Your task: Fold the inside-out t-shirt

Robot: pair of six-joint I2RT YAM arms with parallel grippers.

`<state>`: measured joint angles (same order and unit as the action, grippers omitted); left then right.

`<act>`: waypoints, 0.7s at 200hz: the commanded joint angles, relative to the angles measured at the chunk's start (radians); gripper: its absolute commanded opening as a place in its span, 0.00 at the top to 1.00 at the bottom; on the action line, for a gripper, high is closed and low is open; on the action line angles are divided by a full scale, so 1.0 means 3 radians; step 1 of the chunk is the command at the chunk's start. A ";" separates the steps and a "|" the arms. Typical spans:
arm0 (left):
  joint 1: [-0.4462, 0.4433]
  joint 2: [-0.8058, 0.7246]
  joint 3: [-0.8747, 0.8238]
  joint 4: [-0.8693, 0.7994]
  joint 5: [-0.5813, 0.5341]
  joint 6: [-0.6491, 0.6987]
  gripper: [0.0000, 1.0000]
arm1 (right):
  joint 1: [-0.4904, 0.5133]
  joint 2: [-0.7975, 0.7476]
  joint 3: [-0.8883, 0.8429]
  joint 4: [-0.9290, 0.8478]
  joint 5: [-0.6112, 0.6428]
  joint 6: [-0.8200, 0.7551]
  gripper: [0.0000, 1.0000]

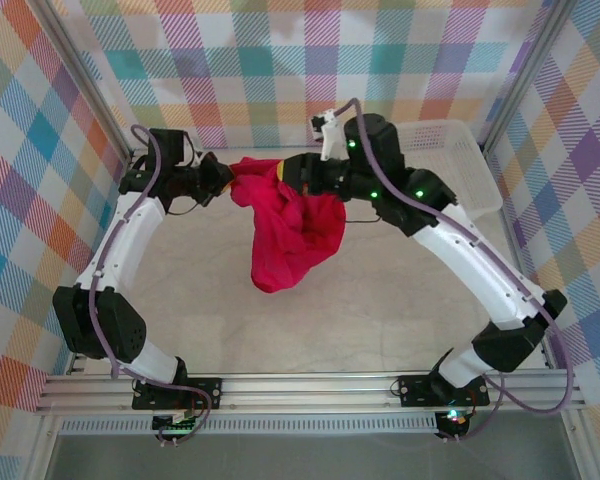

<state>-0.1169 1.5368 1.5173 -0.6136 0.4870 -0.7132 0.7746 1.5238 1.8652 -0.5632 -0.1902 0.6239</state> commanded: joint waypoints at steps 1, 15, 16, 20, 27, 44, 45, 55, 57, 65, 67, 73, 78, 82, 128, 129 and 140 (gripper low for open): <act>0.0062 -0.0017 0.0023 -0.0075 -0.0178 0.0080 1.00 | -0.0187 0.0145 -0.0179 0.0218 -0.0389 0.0189 1.00; 0.0062 -0.0090 -0.0048 -0.0093 -0.0231 0.0141 1.00 | -0.0278 0.0255 -0.0260 0.0220 -0.0435 0.0274 1.00; 0.0062 -0.0098 -0.0055 -0.0090 -0.0234 0.0145 1.00 | -0.0282 0.0267 -0.0266 0.0220 -0.0435 0.0278 1.00; 0.0062 -0.0132 -0.0096 -0.0077 -0.0235 0.0166 0.97 | -0.0293 0.0309 -0.0275 0.0200 -0.0428 0.0285 1.00; 0.0056 -0.0206 -0.0177 -0.0033 -0.0238 0.0198 0.89 | -0.0319 0.0400 -0.0271 0.0124 -0.0399 0.0305 1.00; 0.0029 -0.0407 -0.0409 0.0112 -0.0218 0.0233 0.74 | -0.0384 0.0582 -0.0305 0.0055 -0.0430 0.0381 1.00; 0.0028 -0.0421 -0.0425 0.0120 -0.0212 0.0236 0.74 | -0.0389 0.0594 -0.0308 0.0054 -0.0435 0.0393 1.00; -0.0023 -0.0536 -0.0601 0.0263 -0.0110 0.0247 0.67 | -0.0430 0.0672 -0.0354 0.0078 -0.0504 0.0480 1.00; -0.0038 -0.0556 -0.0635 0.0296 -0.0089 0.0248 0.66 | -0.0437 0.0679 -0.0362 0.0088 -0.0520 0.0492 1.00; -0.0121 -0.0652 -0.0798 0.0444 -0.0008 0.0231 0.61 | -0.0462 0.0702 -0.0398 0.0112 -0.0547 0.0547 1.00; -0.0144 -0.0674 -0.0840 0.0475 0.0017 0.0226 0.60 | -0.0467 0.0699 -0.0409 0.0119 -0.0547 0.0559 1.00; -0.0233 -0.0728 -0.0961 0.0612 0.0077 0.0208 0.56 | -0.0477 0.0697 -0.0437 0.0144 -0.0547 0.0580 1.00; -0.0319 -0.0765 -0.1059 0.0716 0.0119 0.0186 0.53 | -0.0487 0.0694 -0.0456 0.0165 -0.0542 0.0600 1.00; -0.0395 -0.0790 -0.1139 0.0805 0.0145 0.0175 0.50 | -0.0495 0.0686 -0.0471 0.0184 -0.0547 0.0614 1.00; -0.1094 -0.0684 -0.1512 0.1505 0.0128 0.0179 0.43 | -0.0532 0.0661 -0.0515 0.0256 -0.0583 0.0692 1.00; -0.1104 -0.0679 -0.1510 0.1509 0.0132 0.0179 0.43 | -0.0532 0.0657 -0.0515 0.0251 -0.0583 0.0692 1.00; -0.1191 -0.0594 -0.1487 0.1569 0.0122 0.0191 0.44 | -0.0532 0.0651 -0.0521 0.0247 -0.0579 0.0697 1.00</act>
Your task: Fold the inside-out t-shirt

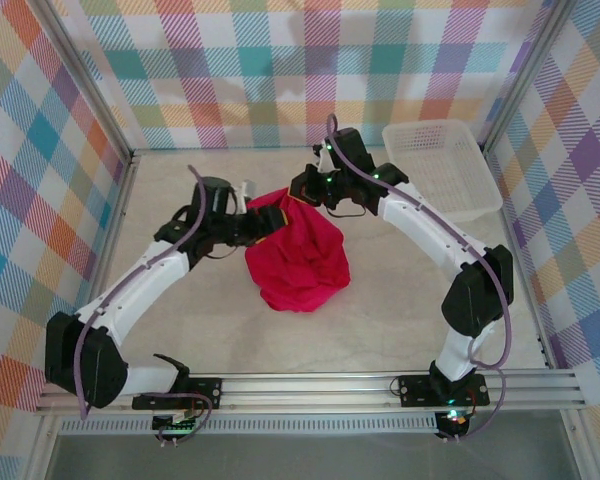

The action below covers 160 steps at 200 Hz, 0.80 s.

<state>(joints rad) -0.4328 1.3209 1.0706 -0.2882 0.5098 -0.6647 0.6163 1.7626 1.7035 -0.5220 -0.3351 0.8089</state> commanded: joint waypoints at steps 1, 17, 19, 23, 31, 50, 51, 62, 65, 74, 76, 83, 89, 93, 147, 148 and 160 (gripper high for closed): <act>-0.0145 0.0132 0.0004 0.0490 0.0042 0.0031 0.44 | -0.0004 -0.0147 0.0018 0.0110 -0.0095 0.0080 1.00; -0.0233 0.0223 0.0041 0.0473 -0.0079 0.0076 0.45 | -0.0004 -0.0173 -0.0016 0.0128 -0.0084 0.0094 1.00; -0.0237 0.0234 0.0047 0.0467 -0.0099 0.0079 0.45 | -0.0006 -0.0179 -0.0025 0.0132 -0.0079 0.0095 1.00; -0.0239 0.0262 0.0050 0.0457 -0.0132 0.0080 0.45 | -0.0004 -0.0191 -0.0039 0.0143 -0.0079 0.0100 1.00; -0.0245 0.0313 0.0070 0.0451 -0.0172 0.0081 0.45 | -0.0004 -0.0206 -0.0060 0.0164 -0.0079 0.0110 1.00; -0.0249 0.0438 0.0127 0.0439 -0.0231 0.0081 0.46 | -0.0004 -0.0225 -0.0088 0.0188 -0.0090 0.0135 1.00; -0.0249 0.0444 0.0130 0.0439 -0.0231 0.0082 0.46 | -0.0001 -0.0225 -0.0089 0.0189 -0.0090 0.0136 1.00; -0.0262 0.0511 0.0165 0.0444 -0.0265 0.0065 0.47 | -0.0008 -0.0218 -0.0093 0.0204 -0.0102 0.0143 1.00; -0.0267 0.0529 0.0176 0.0448 -0.0278 0.0062 0.48 | -0.0004 -0.0217 -0.0093 0.0205 -0.0103 0.0150 1.00; -0.0275 0.0577 0.0194 0.0468 -0.0312 0.0039 0.51 | -0.0004 -0.0205 -0.0092 0.0208 -0.0106 0.0152 1.00; -0.0279 0.0588 0.0198 0.0473 -0.0313 0.0030 0.52 | -0.0004 -0.0204 -0.0090 0.0209 -0.0108 0.0152 1.00; -0.0281 0.0628 0.0212 0.0509 -0.0314 -0.0011 0.56 | -0.0004 -0.0193 -0.0089 0.0210 -0.0106 0.0152 1.00; -0.0289 0.0654 0.0229 0.0541 -0.0304 -0.0039 0.60 | -0.0004 -0.0188 -0.0089 0.0206 -0.0102 0.0152 1.00; -0.0295 0.0671 0.0241 0.0551 -0.0291 -0.0046 0.64 | -0.0004 -0.0178 -0.0089 0.0204 -0.0099 0.0152 1.00; -0.0292 0.0537 0.0847 -0.0344 -0.0629 -0.0063 1.00 | -0.0322 -0.0331 -0.0298 -0.0233 -0.0056 0.0003 0.57; -0.0289 0.0537 0.0871 -0.0372 -0.0640 -0.0061 1.00 | -0.0329 -0.0350 -0.0319 -0.0238 -0.0047 -0.0002 0.57; -0.0258 0.0548 0.1199 -0.0724 -0.0780 -0.0062 1.00 | -0.0386 -0.0587 -0.0618 -0.0235 0.0027 -0.0042 0.54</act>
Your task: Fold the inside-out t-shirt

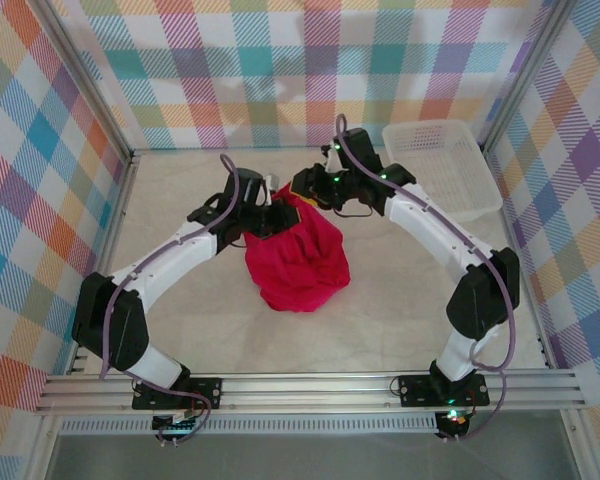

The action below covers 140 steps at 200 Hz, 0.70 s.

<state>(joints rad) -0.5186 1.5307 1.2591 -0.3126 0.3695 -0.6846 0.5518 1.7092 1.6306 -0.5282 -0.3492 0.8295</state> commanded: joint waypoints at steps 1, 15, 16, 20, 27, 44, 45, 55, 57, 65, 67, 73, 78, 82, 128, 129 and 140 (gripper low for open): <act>0.0032 -0.0147 0.0600 -0.0669 -0.0319 0.0005 1.00 | -0.0174 -0.0433 -0.0402 -0.0209 0.0082 -0.0111 0.54; 0.0065 -0.0070 0.0944 -0.0957 -0.0385 0.0017 1.00 | -0.0173 -0.0706 -0.0787 -0.0085 0.0093 -0.0096 0.52; 0.0069 -0.0063 0.0969 -0.0970 -0.0384 0.0019 1.00 | -0.0170 -0.0714 -0.0818 -0.0067 0.0084 -0.0088 0.51; 0.0076 -0.0032 0.1050 -0.1012 -0.0383 0.0021 1.00 | -0.0164 -0.0788 -0.0937 0.0007 0.0038 -0.0055 0.51; 0.0091 0.0023 0.1175 -0.1064 -0.0351 0.0013 1.00 | -0.0139 -0.0880 -0.1138 0.0171 -0.0056 0.0006 0.48; 0.0129 0.0160 0.1464 -0.1181 -0.0337 -0.0006 1.00 | 0.0050 -0.0977 -0.1495 0.0476 -0.0073 0.0087 0.41; 0.0131 0.0170 0.1484 -0.1192 -0.0337 -0.0007 1.00 | 0.0064 -0.0975 -0.1512 0.0492 -0.0066 0.0090 0.41; 0.0157 0.0243 0.1660 -0.1263 -0.0341 -0.0028 1.00 | 0.0207 -0.0921 -0.1616 0.0589 -0.0003 0.0126 0.38; 0.0165 0.0254 0.1693 -0.1274 -0.0338 -0.0033 1.00 | 0.0231 -0.0901 -0.1633 0.0612 0.0004 0.0137 0.38; 0.0193 0.0301 0.1826 -0.1320 -0.0338 -0.0057 1.00 | 0.0323 -0.0801 -0.1691 0.0739 0.0000 0.0204 0.37; 0.0201 0.0312 0.1861 -0.1330 -0.0336 -0.0062 1.00 | 0.0346 -0.0761 -0.1706 0.0774 -0.0005 0.0219 0.36; 0.0218 0.0343 0.1968 -0.1366 -0.0341 -0.0074 1.00 | 0.0418 -0.0642 -0.1732 0.0876 -0.0004 0.0257 0.35; 0.0234 0.0369 0.2066 -0.1396 -0.0346 -0.0083 1.00 | 0.0471 -0.0527 -0.1738 0.0934 0.0018 0.0275 0.34; 0.0249 0.0387 0.2146 -0.1417 -0.0345 -0.0095 1.00 | 0.0510 -0.0425 -0.1735 0.0960 0.0051 0.0286 0.33; 0.0672 0.0913 0.3832 -0.1915 -0.0023 -0.0294 1.00 | 0.0525 0.0530 -0.1781 0.1150 0.0277 0.0373 0.91; 0.0686 0.0932 0.3885 -0.1937 -0.0021 -0.0297 1.00 | 0.0521 0.0530 -0.1788 0.1148 0.0289 0.0369 0.92; 0.0840 0.1091 0.4336 -0.2095 0.0033 -0.0358 1.00 | 0.0471 0.0469 -0.1873 0.1087 0.0440 0.0302 1.00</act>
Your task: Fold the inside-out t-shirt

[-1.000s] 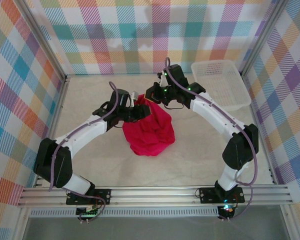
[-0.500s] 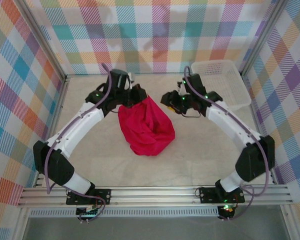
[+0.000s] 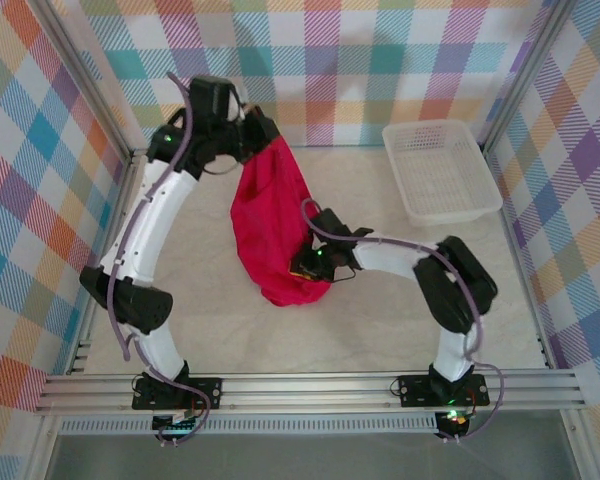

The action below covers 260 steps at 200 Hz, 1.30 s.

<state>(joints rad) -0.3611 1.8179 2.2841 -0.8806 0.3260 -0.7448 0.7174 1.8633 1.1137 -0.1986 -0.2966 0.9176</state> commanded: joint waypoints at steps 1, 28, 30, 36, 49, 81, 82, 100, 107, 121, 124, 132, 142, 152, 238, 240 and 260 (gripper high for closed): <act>0.0330 0.0146 0.0948 -0.0206 0.0188 -0.0164 1.00 | -0.0088 -0.0055 -0.0157 -0.0022 0.0279 0.0001 1.00; 0.0611 0.0133 0.0983 -0.0229 0.0287 -0.0217 1.00 | -0.0302 -0.0463 -0.0292 -0.0456 0.0778 -0.0324 1.00; 0.0625 0.0121 0.0948 -0.0227 0.0281 -0.0213 1.00 | -0.0314 -0.0504 -0.0301 -0.0484 0.0816 -0.0350 1.00; 0.0663 0.0066 0.0817 -0.0197 0.0279 -0.0207 1.00 | -0.0352 -0.0623 -0.0337 -0.0556 0.0915 -0.0437 1.00; 0.0736 -0.0112 0.0399 -0.0014 0.0285 -0.0212 1.00 | -0.0429 -0.0886 -0.0439 -0.0628 0.1064 -0.0578 1.00; 0.0963 -0.0438 -0.0337 0.0195 0.0125 -0.0168 1.00 | -0.0562 -0.1704 -0.0680 -0.0649 0.1508 -0.0647 1.00; 0.0976 -0.0442 -0.0347 0.0192 0.0125 -0.0167 1.00 | -0.0566 -0.1733 -0.0695 -0.0638 0.1514 -0.0649 1.00; 0.1194 -0.0489 -0.0464 0.0130 0.0194 -0.0113 1.00 | -0.0852 -0.2068 -0.0835 -0.0587 0.1437 -0.0628 1.00; 0.1284 -0.0503 -0.0478 0.0082 0.0232 -0.0102 1.00 | -0.1026 -0.2089 -0.0809 -0.0666 0.1317 -0.0620 1.00; 0.1390 -0.0574 -0.0587 0.0095 0.0286 -0.0097 1.00 | -0.1259 -0.2029 -0.0712 -0.0800 0.1165 -0.0702 1.00; 0.1397 -0.0595 -0.0626 0.0115 0.0291 -0.0098 1.00 | -0.1283 -0.2010 -0.0691 -0.0809 0.1140 -0.0732 1.00; 0.1393 -0.0656 -0.0758 0.0201 0.0315 -0.0105 1.00 | -0.1297 -0.1946 -0.0628 -0.0809 0.1068 -0.0806 1.00; 0.1360 -0.0762 -0.0992 0.0338 0.0367 -0.0169 1.00 | -0.1292 -0.1838 -0.0555 -0.0745 0.0842 -0.0865 1.00; 0.1301 -0.0865 -0.1269 0.0496 0.0396 -0.0224 1.00 | -0.1265 -0.1689 -0.0490 -0.0652 0.0587 -0.0871 1.00; 0.0695 -0.1238 -0.2821 0.1253 0.0215 -0.0574 1.00 | -0.0464 -0.1123 0.0229 -0.0775 0.0716 -0.0803 0.35; 0.0689 -0.1234 -0.2818 0.1253 0.0213 -0.0575 1.00 | -0.0443 -0.1112 0.0246 -0.0735 0.0689 -0.0820 0.35; 0.0629 -0.1219 -0.2784 0.1236 0.0183 -0.0570 1.00 | -0.0310 -0.0959 0.0350 -0.0228 0.0252 -0.0941 0.29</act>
<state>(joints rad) -0.1574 1.4689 1.4349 -0.5812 0.4053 -0.9016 0.5785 1.5291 1.1645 -0.4271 -0.0971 0.6861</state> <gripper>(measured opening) 0.061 0.686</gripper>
